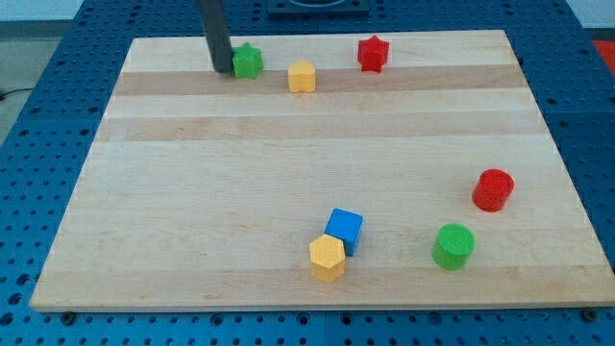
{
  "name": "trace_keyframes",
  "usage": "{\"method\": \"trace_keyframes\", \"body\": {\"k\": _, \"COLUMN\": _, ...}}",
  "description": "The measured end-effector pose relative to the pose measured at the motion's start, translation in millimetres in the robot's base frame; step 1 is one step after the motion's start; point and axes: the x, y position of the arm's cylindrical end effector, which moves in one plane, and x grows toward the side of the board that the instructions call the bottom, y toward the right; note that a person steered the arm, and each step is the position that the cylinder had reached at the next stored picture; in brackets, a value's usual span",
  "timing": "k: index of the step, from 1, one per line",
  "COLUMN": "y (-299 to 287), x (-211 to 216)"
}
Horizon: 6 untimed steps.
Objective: Move the green star to the top of the yellow heart
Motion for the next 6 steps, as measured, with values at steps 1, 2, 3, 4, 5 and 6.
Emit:
{"method": "trace_keyframes", "body": {"k": 1, "y": 11, "x": -1}}
{"method": "trace_keyframes", "body": {"k": 2, "y": 0, "x": -15}}
{"method": "trace_keyframes", "body": {"k": 3, "y": 7, "x": -15}}
{"method": "trace_keyframes", "body": {"k": 4, "y": 38, "x": -12}}
{"method": "trace_keyframes", "body": {"k": 5, "y": 55, "x": -12}}
{"method": "trace_keyframes", "body": {"k": 6, "y": 74, "x": -12}}
